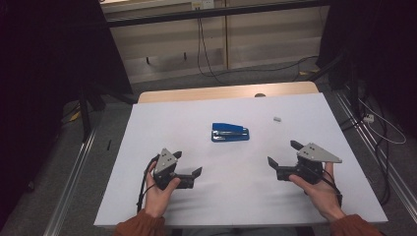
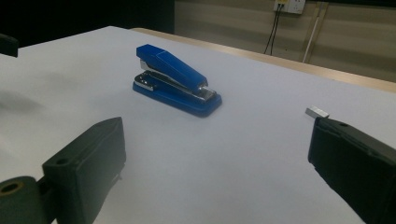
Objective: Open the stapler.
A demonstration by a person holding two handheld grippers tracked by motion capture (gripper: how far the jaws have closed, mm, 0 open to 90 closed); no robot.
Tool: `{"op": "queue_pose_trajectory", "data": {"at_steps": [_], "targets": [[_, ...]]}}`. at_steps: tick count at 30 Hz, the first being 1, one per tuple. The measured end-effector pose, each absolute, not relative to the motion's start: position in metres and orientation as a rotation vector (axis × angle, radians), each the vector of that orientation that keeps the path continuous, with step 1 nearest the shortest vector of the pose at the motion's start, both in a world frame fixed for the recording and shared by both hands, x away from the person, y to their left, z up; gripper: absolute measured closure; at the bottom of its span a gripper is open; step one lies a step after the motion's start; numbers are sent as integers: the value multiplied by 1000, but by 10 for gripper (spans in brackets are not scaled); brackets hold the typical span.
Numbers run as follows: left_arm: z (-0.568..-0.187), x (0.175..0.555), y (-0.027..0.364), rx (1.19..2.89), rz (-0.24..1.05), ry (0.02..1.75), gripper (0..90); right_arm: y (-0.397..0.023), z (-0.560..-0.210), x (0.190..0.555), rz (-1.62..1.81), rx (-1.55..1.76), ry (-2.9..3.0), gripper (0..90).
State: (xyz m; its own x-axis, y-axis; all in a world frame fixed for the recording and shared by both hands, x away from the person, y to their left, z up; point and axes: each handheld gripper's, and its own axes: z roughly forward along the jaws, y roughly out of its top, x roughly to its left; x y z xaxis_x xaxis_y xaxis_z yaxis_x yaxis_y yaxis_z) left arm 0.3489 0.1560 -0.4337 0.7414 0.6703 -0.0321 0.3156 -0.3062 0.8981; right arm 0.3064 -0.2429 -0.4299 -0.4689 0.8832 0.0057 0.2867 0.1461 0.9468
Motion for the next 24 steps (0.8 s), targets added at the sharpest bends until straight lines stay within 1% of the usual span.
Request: {"op": "queue_pose_trajectory", "data": {"at_steps": [1, 3, 8, 9, 11, 15, 23, 24], "targets": [[-433, 351, 154, 1913, 426, 735, 68, -243, -430, 306, 1329, 1117, 1849, 40], [-431, 354, 146, 1943, 409, 687, 103, -238, -429, 313, 1340, 1102, 1862, 42], [-431, 358, 139, 1940, 400, 675, 98, -232, -427, 319, 1356, 1082, 1875, 60], [-431, 361, 136, 1929, 403, 683, 80, -229, -426, 321, 1367, 1085, 1876, 59], [-431, 363, 135, 1922, 398, 688, 76, -225, -424, 324, 1370, 1083, 1876, 59], [-427, 372, 130, 1907, 436, 661, 66, -220, -421, 330, 1366, 1063, 1870, 58], [-423, 384, 120, 1897, 460, 667, 64, -209, -417, 343, 1363, 1039, 1897, 54], [-421, 386, 115, 1924, 452, 672, 63, -206, -416, 347, 1349, 1027, 1898, 56]]}}
